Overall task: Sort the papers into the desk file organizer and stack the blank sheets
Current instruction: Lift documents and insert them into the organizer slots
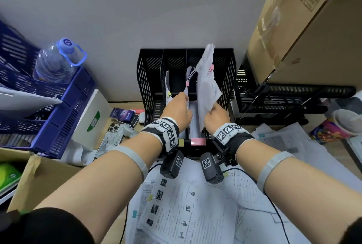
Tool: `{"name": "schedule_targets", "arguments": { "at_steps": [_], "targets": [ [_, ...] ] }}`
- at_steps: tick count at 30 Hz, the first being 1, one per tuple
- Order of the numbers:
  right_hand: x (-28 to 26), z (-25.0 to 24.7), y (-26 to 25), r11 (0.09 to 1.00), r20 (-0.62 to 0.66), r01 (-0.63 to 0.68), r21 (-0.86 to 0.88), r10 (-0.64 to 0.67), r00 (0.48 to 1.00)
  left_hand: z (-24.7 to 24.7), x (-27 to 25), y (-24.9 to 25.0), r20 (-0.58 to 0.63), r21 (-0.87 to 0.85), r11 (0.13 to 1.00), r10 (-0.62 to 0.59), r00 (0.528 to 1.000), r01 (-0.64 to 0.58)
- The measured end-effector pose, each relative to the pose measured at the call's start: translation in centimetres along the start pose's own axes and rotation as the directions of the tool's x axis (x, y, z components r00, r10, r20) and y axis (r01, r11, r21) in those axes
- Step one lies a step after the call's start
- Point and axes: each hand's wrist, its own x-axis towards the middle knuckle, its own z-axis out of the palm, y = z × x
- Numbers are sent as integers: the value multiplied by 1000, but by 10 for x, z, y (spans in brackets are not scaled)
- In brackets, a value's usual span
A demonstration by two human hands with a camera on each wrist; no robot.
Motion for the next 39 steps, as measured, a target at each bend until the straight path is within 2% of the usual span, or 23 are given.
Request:
{"name": "schedule_targets", "arguments": {
  "at_steps": [3, 6, 9, 14, 19, 23, 25, 27, 29, 31, 32, 33, 34, 35, 36, 39],
  "targets": [
    [-1, 2, 0, 998, 73, -56, 2, 55, 996, 0, -2, 1, 4, -3, 1000, 24, 1000, -24],
    [3, 0, -6, 998, 24, -57, 29, 56, 998, -1, -3, 0, -1, -7, 999, 44, 999, -44],
    [4, -2, -11, 998, 23, -16, -60, 18, 1000, -3, -6, 1, -17, -25, 998, 65, 998, -66],
    [-6, 1, -11, 979, 126, -87, -187, 112, 986, -6, -13, 2, -17, -39, 996, 85, 996, -86],
    [-8, 8, -1, 987, 212, -50, -154, 82, 974, -4, -19, -2, -12, -69, 983, 172, 985, -172],
    [-16, 14, 17, 982, 290, -177, -69, 190, 938, -2, -34, -8, 29, -188, 948, 266, 964, -256],
    [-31, 17, 24, 959, 373, -281, -37, 274, 886, -1, -45, -11, 24, -247, 933, 275, 961, -261],
    [-48, 23, 39, 937, 472, -338, -84, 336, 815, 5, -57, -22, 125, -313, 938, 199, 972, -152],
    [-63, 34, 58, 936, 510, -320, -149, 350, 786, 18, -67, -45, 315, -281, 959, 45, 948, 48],
    [-76, 48, 79, 920, 539, -341, -195, 391, 746, 30, -81, -70, 483, -93, 971, -148, 863, 218],
    [-84, 56, 87, 908, 555, -358, -218, 417, 720, 35, -87, -87, 539, 48, 968, -232, 810, 246],
    [-89, 64, 95, 905, 563, -344, -251, 426, 709, 39, -95, -102, 573, 208, 954, -298, 763, 217],
    [-94, 70, 101, 905, 562, -293, -308, 421, 712, 44, -102, -118, 582, 339, 926, -345, 736, 166],
    [-97, 76, 108, 906, 562, -240, -349, 407, 720, 50, -108, -133, 576, 415, 900, -372, 728, 131],
    [-100, 80, 111, 907, 554, -211, -365, 393, 734, 56, -112, -148, 571, 437, 887, -400, 717, 146],
    [-103, 91, 120, 913, 520, -172, -370, 357, 776, 69, -127, -175, 584, 320, 901, -431, 688, 293]
  ]
}}
